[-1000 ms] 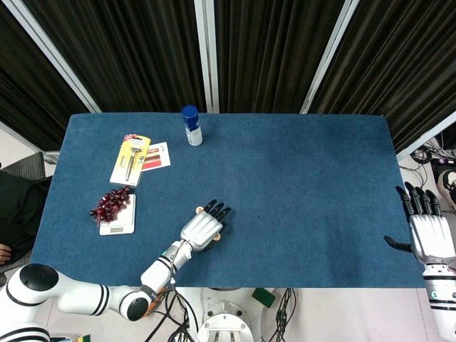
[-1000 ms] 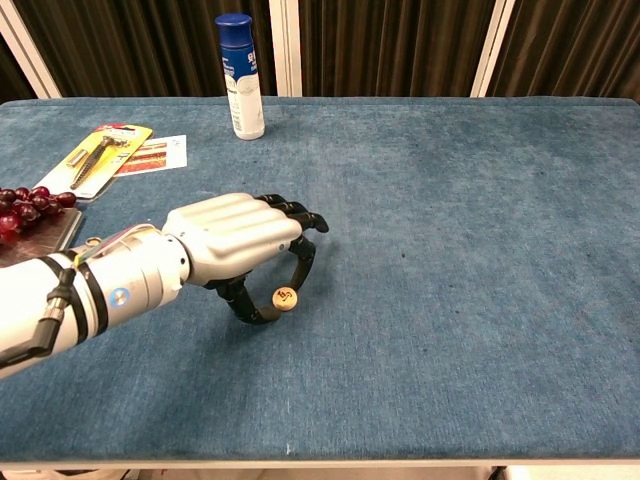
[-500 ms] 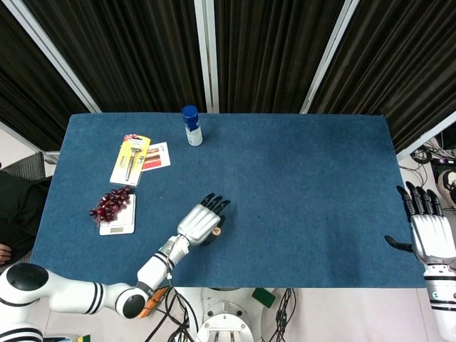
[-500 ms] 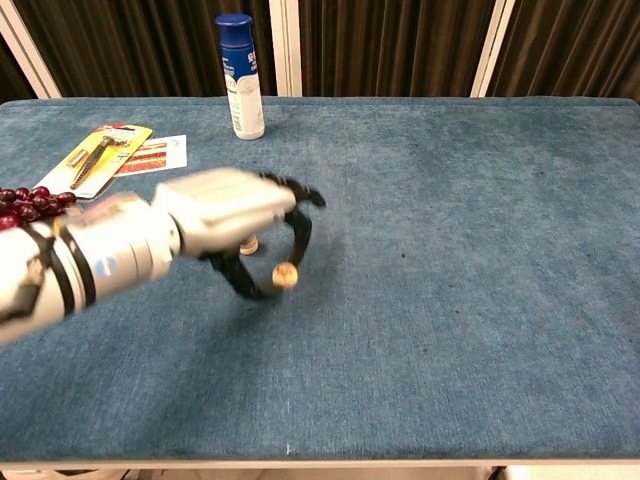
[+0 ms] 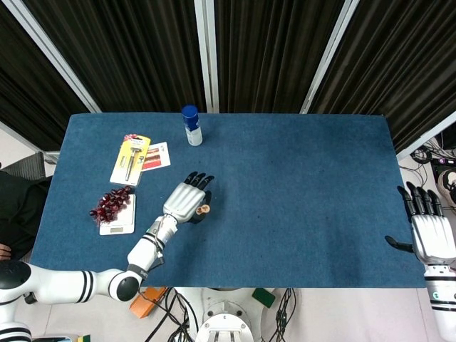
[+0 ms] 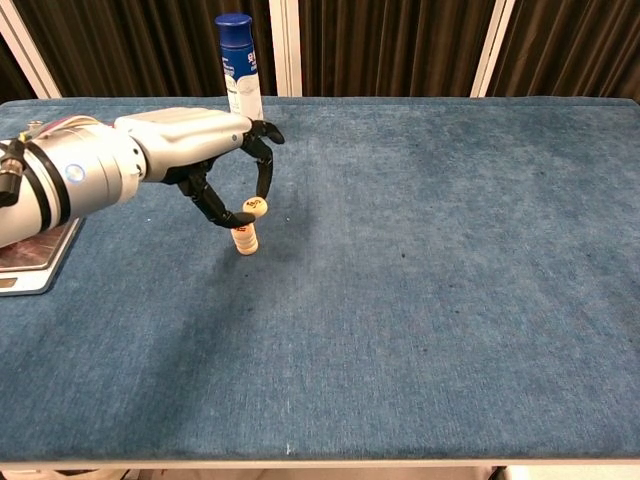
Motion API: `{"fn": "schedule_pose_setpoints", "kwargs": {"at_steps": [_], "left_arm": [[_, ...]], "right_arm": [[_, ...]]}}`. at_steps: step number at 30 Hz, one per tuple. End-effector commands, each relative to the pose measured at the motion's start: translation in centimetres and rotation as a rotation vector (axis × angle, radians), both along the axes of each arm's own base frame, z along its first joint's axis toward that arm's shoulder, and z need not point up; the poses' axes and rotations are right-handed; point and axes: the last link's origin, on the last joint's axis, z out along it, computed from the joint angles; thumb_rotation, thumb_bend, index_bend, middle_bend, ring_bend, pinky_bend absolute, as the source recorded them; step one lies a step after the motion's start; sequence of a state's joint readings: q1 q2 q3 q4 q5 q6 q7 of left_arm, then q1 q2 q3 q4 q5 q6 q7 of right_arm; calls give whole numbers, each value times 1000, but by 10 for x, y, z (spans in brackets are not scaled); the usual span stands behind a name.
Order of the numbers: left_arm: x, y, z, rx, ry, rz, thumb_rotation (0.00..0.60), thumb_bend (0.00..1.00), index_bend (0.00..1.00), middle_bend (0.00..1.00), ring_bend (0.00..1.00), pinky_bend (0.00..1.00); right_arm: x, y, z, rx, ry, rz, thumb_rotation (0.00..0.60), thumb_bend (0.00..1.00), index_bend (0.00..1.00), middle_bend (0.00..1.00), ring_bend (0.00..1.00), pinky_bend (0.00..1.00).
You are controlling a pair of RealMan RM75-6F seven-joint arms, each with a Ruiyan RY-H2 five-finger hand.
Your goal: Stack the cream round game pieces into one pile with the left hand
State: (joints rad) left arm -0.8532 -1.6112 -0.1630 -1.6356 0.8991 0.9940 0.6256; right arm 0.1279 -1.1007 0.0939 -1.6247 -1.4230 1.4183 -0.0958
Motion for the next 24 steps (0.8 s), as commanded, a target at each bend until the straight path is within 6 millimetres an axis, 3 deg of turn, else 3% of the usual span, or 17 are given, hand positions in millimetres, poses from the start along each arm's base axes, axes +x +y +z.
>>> {"fn": "schedule_pose_setpoints", "kwargs": {"at_steps": [1,24], "left_arm": [[-2,1,-1,-5,8,5,600,340,497,42,0,0],[-13,1,-3,1,50,27,600,320,465,42,0,0]], "right_arm": [[0,-1,-1,2,1,1,600,91,0,24,0,23],[1,-1,-1,4,3,-1,600,91,0,24,0,23]]}}
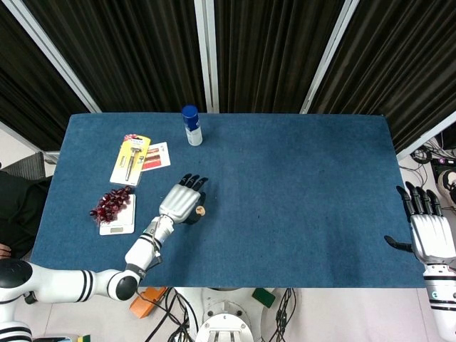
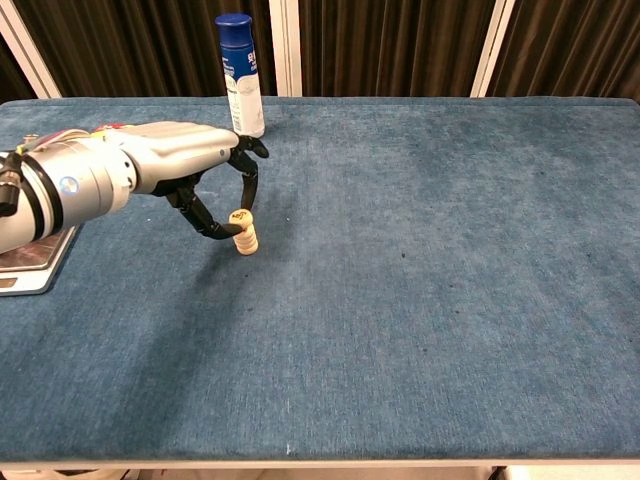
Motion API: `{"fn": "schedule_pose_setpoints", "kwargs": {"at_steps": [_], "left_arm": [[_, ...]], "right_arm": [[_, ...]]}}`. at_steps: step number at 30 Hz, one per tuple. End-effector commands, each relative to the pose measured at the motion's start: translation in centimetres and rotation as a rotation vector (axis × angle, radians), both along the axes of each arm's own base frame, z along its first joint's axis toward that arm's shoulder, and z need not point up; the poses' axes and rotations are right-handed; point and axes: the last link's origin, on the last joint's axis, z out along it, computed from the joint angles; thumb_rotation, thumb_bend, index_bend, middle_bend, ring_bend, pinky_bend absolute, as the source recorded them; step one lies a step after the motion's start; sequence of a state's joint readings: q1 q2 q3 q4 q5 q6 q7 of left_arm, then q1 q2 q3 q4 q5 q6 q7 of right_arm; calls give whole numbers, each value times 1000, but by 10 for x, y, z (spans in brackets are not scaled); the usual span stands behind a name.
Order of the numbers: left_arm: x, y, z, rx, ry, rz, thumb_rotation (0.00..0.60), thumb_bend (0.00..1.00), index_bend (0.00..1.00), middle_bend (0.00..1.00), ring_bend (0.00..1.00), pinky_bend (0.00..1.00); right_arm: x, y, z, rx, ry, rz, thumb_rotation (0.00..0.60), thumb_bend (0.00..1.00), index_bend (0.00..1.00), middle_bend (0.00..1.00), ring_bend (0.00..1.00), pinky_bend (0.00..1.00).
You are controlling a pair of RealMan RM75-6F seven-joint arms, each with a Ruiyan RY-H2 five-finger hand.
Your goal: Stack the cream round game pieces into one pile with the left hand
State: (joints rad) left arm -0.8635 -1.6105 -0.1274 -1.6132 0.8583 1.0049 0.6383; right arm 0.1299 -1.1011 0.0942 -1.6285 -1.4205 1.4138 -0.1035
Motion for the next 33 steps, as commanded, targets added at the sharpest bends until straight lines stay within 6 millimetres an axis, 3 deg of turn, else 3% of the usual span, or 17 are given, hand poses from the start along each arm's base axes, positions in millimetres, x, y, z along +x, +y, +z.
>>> {"fn": "schedule_pose_setpoints", "kwargs": {"at_steps": [1,24,27,33], "left_arm": [[0,0,0,1,1,0,600,320,463,42,0,0],[0,-1,3,16,-3,-6,600,310,395,39,0,0],[-1,-1,15,49,-38,4,600,302,339,36,0,0],[-21,-9,61,148,-121,38,600,300,291,38,0,0]], "right_arm": [[0,0,0,1,1,0,600,91,0,24,0,23],[0,-1,0,1,0,-2,600,90,0,24,0,23],[0,-1,1,0,0,-3,600,91,0,24,0,23],[-2,0,5,-6,-3,-6,600,91,0,24,0,23]]}}
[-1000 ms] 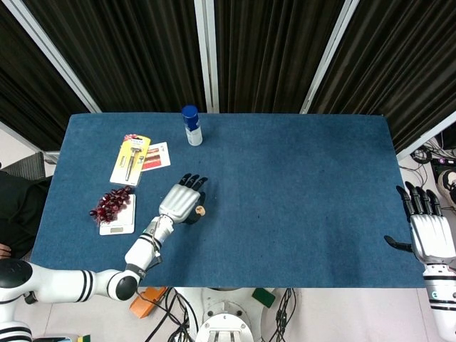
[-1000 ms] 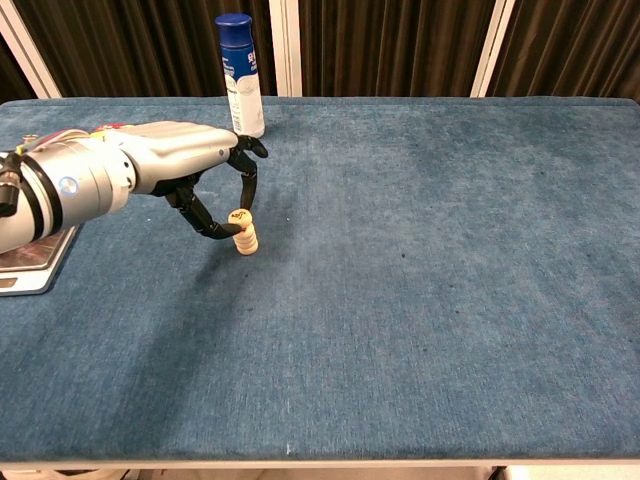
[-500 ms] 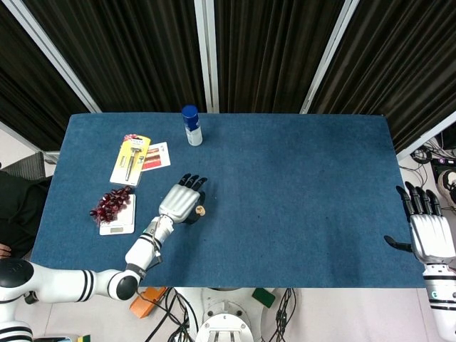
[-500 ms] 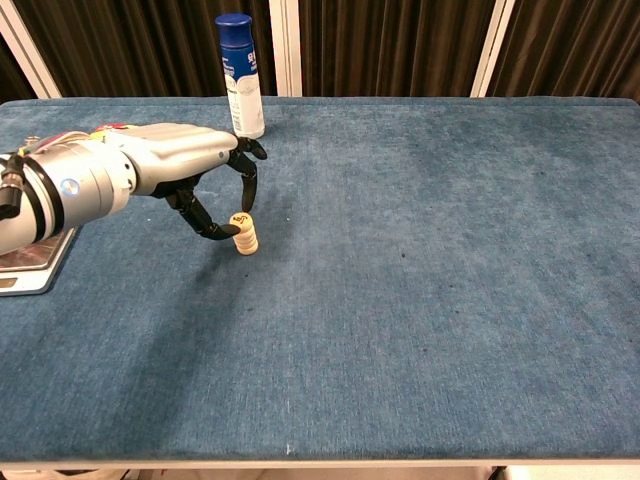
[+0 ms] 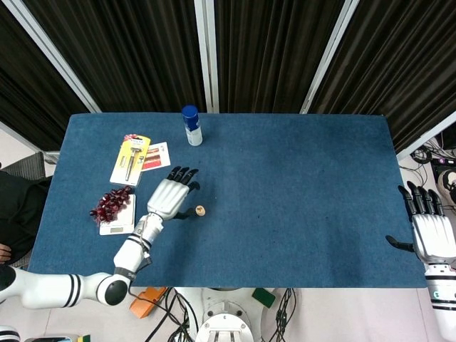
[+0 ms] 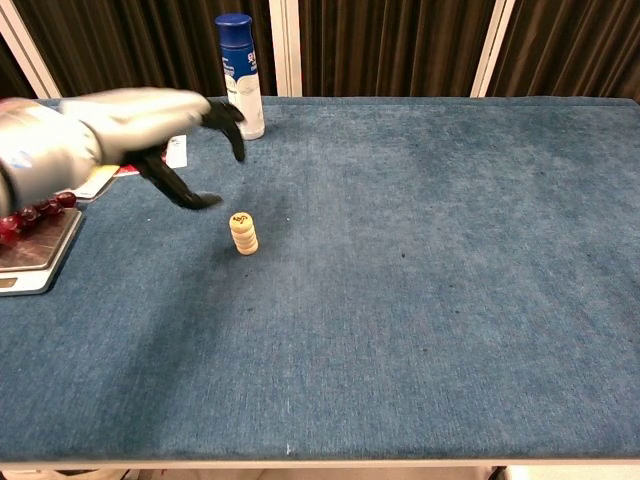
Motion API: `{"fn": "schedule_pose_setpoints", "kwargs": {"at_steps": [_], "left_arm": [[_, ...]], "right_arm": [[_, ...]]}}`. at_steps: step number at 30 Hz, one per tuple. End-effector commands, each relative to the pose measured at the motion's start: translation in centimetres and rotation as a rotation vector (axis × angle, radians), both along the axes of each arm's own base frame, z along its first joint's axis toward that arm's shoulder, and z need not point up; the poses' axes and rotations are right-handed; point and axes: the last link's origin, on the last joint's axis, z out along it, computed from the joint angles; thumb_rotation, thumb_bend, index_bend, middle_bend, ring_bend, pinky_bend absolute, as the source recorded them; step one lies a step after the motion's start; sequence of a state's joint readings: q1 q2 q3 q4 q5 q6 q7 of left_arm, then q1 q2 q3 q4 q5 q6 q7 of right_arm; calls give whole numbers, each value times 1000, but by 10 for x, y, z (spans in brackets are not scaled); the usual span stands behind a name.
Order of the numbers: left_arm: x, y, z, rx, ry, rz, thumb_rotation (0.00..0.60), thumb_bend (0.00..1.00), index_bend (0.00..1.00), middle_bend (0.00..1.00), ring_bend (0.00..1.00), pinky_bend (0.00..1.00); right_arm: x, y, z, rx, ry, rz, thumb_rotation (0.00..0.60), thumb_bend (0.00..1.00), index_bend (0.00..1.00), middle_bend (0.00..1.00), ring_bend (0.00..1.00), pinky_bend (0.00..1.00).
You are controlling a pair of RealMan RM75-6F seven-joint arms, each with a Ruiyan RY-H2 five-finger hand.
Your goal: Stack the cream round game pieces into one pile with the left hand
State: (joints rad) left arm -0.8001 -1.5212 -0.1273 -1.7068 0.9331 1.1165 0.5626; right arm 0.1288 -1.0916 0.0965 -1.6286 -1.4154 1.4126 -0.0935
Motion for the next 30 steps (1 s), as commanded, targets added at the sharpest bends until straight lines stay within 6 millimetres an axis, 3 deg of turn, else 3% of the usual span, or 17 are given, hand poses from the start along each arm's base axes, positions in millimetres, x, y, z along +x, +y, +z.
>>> {"fn": "schedule_pose_setpoints", "kwargs": {"at_steps": [1,10,16,22,30], "left_arm": [[-18,-10,33,66,-44,18,600,299,291,39,0,0],[-87,-37,104,263,-55,166,600,281,270,58,0,0],[-132,-70,135,365,-62,256,573,230,269,58,0,0],[-164,-106,153,461,-19,256,543,196,261,58,0,0],[-184,-139,163,457,12,299,560,195,261,58,0,0]], "right_arm": [[-1,0,1,-3,-4,-1,600,91,0,24,0,23],[-3,3,1,26,-23,14,600,91,0,24,0,23],[5,2,0,98,-78,60,600,91,0,24,0,23],[13,2,0,88,-115,89,600,91,0,24,0,23],[23,5,1,70,-118,106,600,91,0,24,0,23]]}}
